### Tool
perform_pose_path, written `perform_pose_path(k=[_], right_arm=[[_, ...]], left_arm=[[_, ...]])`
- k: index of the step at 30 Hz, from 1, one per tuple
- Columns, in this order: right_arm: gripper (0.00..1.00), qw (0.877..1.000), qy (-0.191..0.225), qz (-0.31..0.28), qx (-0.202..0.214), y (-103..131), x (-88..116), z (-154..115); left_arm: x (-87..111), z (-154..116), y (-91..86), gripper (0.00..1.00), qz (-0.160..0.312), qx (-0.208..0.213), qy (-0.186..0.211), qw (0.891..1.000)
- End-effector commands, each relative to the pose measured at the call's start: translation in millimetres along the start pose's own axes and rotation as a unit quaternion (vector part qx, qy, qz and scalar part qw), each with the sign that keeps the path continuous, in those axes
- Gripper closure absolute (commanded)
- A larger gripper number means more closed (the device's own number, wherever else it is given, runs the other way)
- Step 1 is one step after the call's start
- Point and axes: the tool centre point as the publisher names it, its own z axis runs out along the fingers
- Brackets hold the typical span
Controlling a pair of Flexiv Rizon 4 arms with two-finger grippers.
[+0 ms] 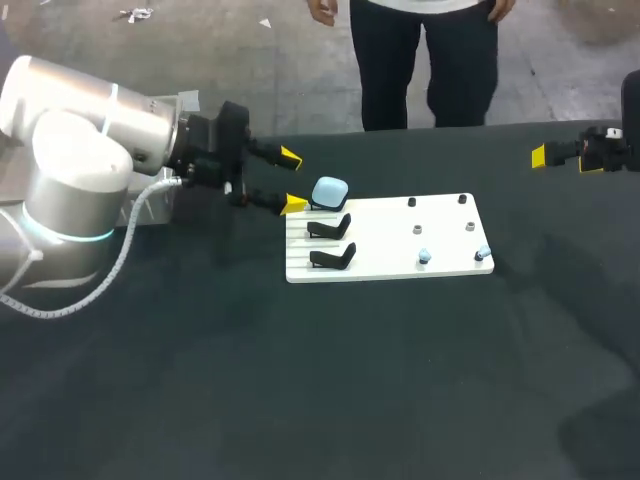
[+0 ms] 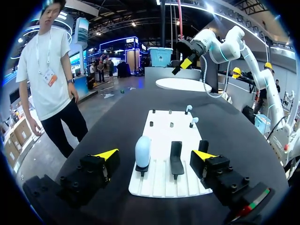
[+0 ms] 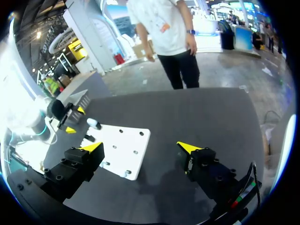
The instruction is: Pick up each earbud case from the left stands, insert the matching earbuds, close the lid, and place the case in the box.
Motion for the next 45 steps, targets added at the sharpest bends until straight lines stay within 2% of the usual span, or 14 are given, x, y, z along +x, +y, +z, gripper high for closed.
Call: perform_pose_path(k=[1, 7, 13, 28, 35, 40, 44, 45], right_arm=[[0.00, 1.000, 0.000, -0.001, -0.001, -0.8, -0.2, 0.6], [0.00, 1.000, 0.000, -0.001, -0.001, -0.8, -0.2, 0.6], [0.00, 1.000, 0.000, -0.001, -0.001, -0.8, -0.2, 0.6], [0.00, 1.000, 0.000, -0.001, -0.001, -0.8, -0.2, 0.6], [0.00, 1.000, 0.000, -0.001, -0.001, -0.8, -0.2, 0.6], [0.00, 1.000, 0.000, -0.001, -0.001, -0.8, -0.2, 0.6], [0.00, 1.000, 0.000, -0.001, -0.001, -0.8, -0.2, 0.6], [0.00, 1.000, 0.000, -0.001, -0.001, -0.8, -0.2, 0.6]], left_arm=[[0.0, 0.2, 0.6, 0.00, 0.000, 0.001, 0.000, 1.000], [0.0, 0.2, 0.6, 0.00, 0.000, 0.001, 0.000, 1.000], [5.3, 11.7, 12.6, 0.00, -0.020, -0.008, -0.003, 1.000], [13.5, 46.4, 25.5, 0.00, -0.019, 0.017, 0.000, 1.000], [15.9, 54.4, 26.3, 0.00, -0.024, 0.021, -0.008, 0.999], [17.5, 58.4, 24.3, 0.06, -0.029, 0.028, -0.012, 0.999], [17.2, 59.5, 22.8, 0.18, -0.029, 0.032, -0.015, 0.999], [17.0, 59.8, 22.5, 0.18, -0.029, 0.032, -0.015, 0.999]])
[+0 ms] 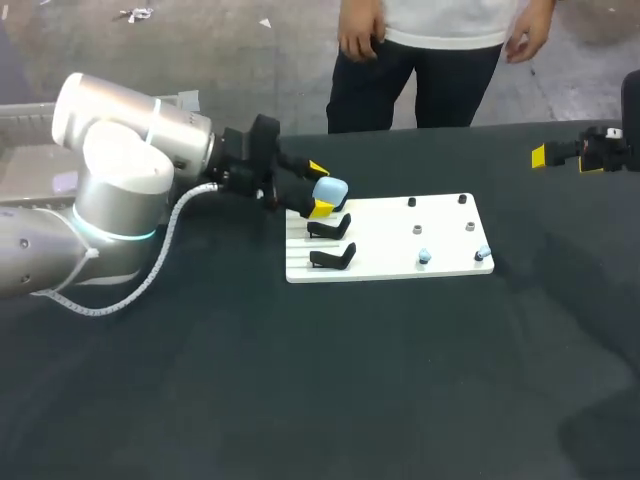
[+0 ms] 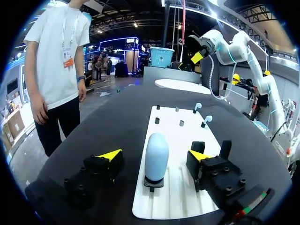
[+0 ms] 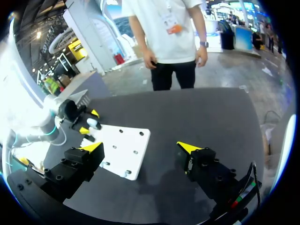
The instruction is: Pick up each earbud case from the left stands, insert the matching earbuds, close the lid, and place the case in the box.
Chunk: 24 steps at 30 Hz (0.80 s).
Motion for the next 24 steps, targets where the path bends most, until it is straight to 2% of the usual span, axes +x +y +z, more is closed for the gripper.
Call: perform_pose_path(k=[1, 8, 11, 14, 24], right_arm=[[0.00, 1.000, 0.000, -0.001, -0.001, -0.8, -0.2, 0.6], [0.00, 1.000, 0.000, -0.001, -0.001, -0.8, -0.2, 0.6], [0.00, 1.000, 0.000, -0.001, -0.001, -0.8, -0.2, 0.6], [0.00, 1.000, 0.000, -0.001, -0.001, -0.8, -0.2, 0.6], [0.00, 1.000, 0.000, -0.001, -0.001, -0.8, -0.2, 0.6]], left_arm=[[-0.2, 2.4, 1.4, 0.20, 0.001, 0.004, -0.001, 1.000], [1.9, 6.5, -1.3, 0.24, 0.000, 0.013, -0.002, 1.000], [2.7, 7.0, -1.4, 0.31, 0.000, 0.014, -0.003, 1.000], [2.9, 7.2, -1.4, 0.44, 0.000, 0.014, -0.004, 1.000], [5.5, 8.8, -1.9, 0.53, -0.002, 0.016, -0.005, 1.000]])
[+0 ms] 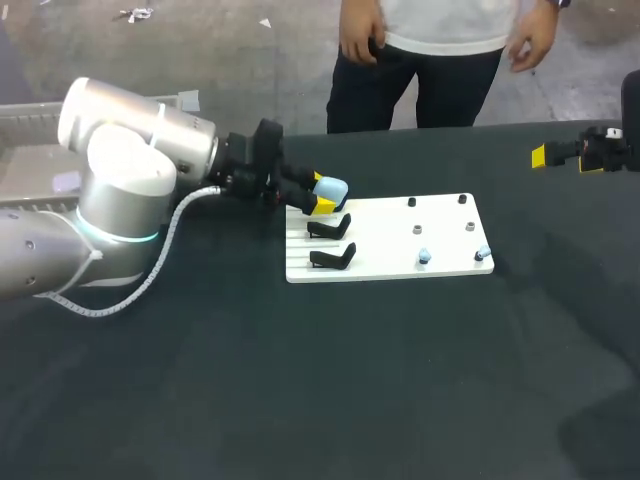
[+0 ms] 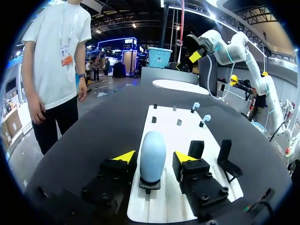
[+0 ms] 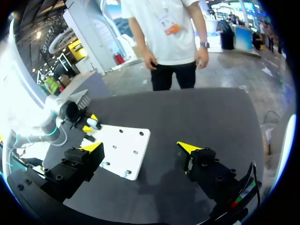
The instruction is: Pick up each earbud case from the left stands, insert the matching earbuds, close the lid, and place the case in the box.
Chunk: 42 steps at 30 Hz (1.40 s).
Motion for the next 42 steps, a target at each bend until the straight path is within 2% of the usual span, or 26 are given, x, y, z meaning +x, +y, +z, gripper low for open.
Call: perform_pose_path(k=[1, 7, 14, 16, 21, 22, 23, 33, 42], right_arm=[[0.00, 1.000, 0.000, -0.001, -0.001, -0.8, -0.2, 0.6], [0.00, 1.000, 0.000, -0.001, -0.001, -0.8, -0.2, 0.6], [0.00, 1.000, 0.000, -0.001, -0.001, -0.8, -0.2, 0.6], [0.00, 1.000, 0.000, -0.001, -0.001, -0.8, -0.2, 0.6], [0.00, 1.000, 0.000, -0.001, -0.001, -0.8, -0.2, 0.6], [0.00, 1.000, 0.000, -0.001, -0.001, -0.8, -0.2, 0.6], [0.00, 1.000, 0.000, -0.001, -0.001, -0.8, -0.2, 0.6], [0.00, 1.000, 0.000, -0.001, -0.001, -0.8, -0.2, 0.6], [0.00, 1.000, 0.000, -0.001, -0.001, -0.8, -0.2, 0.6]], left_arm=[[1.5, 1.4, 3.0, 0.53, 0.001, 0.004, -0.001, 1.000], [3.0, 2.2, 3.0, 0.57, 0.000, 0.005, -0.003, 1.000], [4.1, 2.9, 3.6, 0.68, -0.001, 0.006, -0.004, 1.000], [4.5, 3.0, 4.0, 0.78, -0.001, 0.006, -0.004, 1.000], [5.2, 3.0, 4.9, 0.88, -0.001, 0.008, -0.003, 1.000], [5.6, 3.0, 5.4, 0.98, -0.001, 0.007, -0.003, 1.000], [5.8, 3.0, 5.7, 1.00, -0.001, 0.007, -0.002, 1.000], [2.8, 1.1, 9.0, 1.00, 0.005, 0.003, 0.002, 1.000], [-9.9, -4.7, 0.1, 1.00, 0.016, 0.003, -0.009, 1.000]])
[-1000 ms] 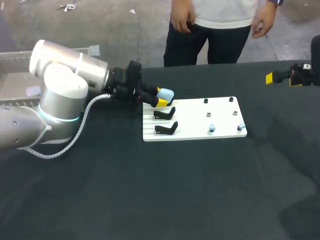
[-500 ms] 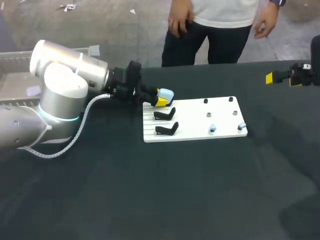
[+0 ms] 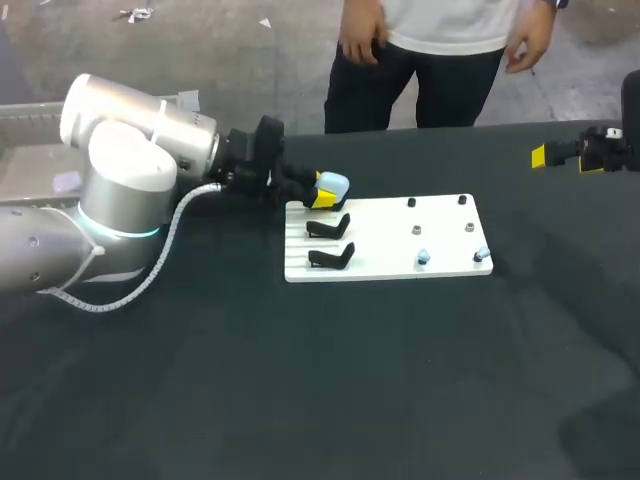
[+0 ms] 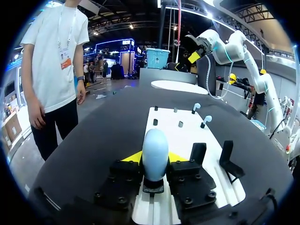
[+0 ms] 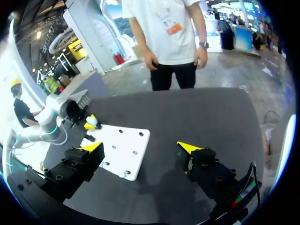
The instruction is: Pick up each earbud case from the left stands, insert the matching earbuds, close the lid, and place the case in the box.
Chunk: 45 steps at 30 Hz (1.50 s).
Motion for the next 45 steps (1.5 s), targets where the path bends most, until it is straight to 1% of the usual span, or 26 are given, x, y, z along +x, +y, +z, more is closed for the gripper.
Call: perform_pose_path(k=[1, 4, 8, 11, 14, 16, 17, 18, 20, 23, 25, 27, 29, 32, 38, 45], right_arm=[[0.00, 1.000, 0.000, -0.001, -0.001, -0.8, -0.2, 0.6], [0.00, 1.000, 0.000, -0.001, -0.001, -0.8, -0.2, 0.6], [0.00, 1.000, 0.000, -0.001, -0.001, -0.8, -0.2, 0.6], [0.00, 1.000, 0.000, -0.001, -0.001, -0.8, -0.2, 0.6], [0.00, 1.000, 0.000, -0.001, -0.001, -0.8, -0.2, 0.6], [0.00, 1.000, 0.012, -0.003, -0.008, 7.6, 1.6, 10.4], [0.00, 1.000, 0.011, -0.006, -0.011, 12.5, 2.3, 15.1], [0.00, 1.000, 0.014, -0.010, -0.011, 18.4, 2.6, 20.0], [0.00, 0.999, 0.020, -0.019, -0.024, 35.2, 2.5, 31.7], [0.00, 0.999, 0.023, -0.029, -0.037, 49.2, 1.6, 42.3], [0.00, 0.998, 0.033, -0.039, -0.041, 58.6, 1.1, 50.4], [0.00, 0.997, 0.035, -0.039, -0.054, 65.7, 0.7, 57.3], [0.00, 0.996, 0.043, -0.045, -0.056, 72.2, 1.1, 64.2], [0.00, 0.995, 0.051, -0.053, -0.061, 80.7, 0.1, 72.5], [0.00, 0.993, 0.063, -0.062, -0.079, 93.5, -3.2, 85.1], [0.00, 0.992, 0.069, -0.068, -0.087, 101.2, -6.7, 99.2]], left_arm=[[-6.2, -6.8, -6.6, 1.00, 0.003, -0.002, -0.008, 1.000], [-17.1, -14.5, -12.2, 1.00, 0.011, -0.007, -0.013, 1.000], [-36.1, -22.1, -17.3, 1.00, 0.029, -0.005, -0.008, 1.000], [-49.3, -21.7, -20.1, 1.00, 0.038, 0.000, -0.007, 0.999], [-62.2, -17.4, -22.5, 1.00, 0.046, -0.006, -0.001, 0.999], [-70.1, -12.4, -22.8, 1.00, 0.051, -0.009, 0.007, 0.999], [-73.3, -10.3, -22.8, 1.00, 0.051, -0.008, 0.008, 0.999], [-77.0, -8.7, -22.6, 1.00, 0.051, -0.008, 0.008, 0.999], [-84.8, -5.7, -23.3, 1.00, 0.052, -0.009, 0.004, 0.999], [-94.6, 1.4, -22.1, 1.00, 0.053, -0.014, 0.004, 0.998], [-97.9, 7.2, -20.6, 1.00, 0.053, -0.013, 0.001, 0.998], [-100.8, 11.9, -19.2, 1.00, 0.055, -0.009, 0.001, 0.998], [-104.2, 16.0, -17.4, 1.00, 0.059, -0.005, 0.002, 0.998], [-110.6, 19.4, -19.6, 1.00, 0.068, 0.000, 0.001, 0.998], [-114.7, 29.0, -24.3, 1.00, 0.077, 0.008, -0.007, 0.997], [-118.3, 39.3, -29.9, 1.00, 0.082, 0.018, -0.011, 0.996]])
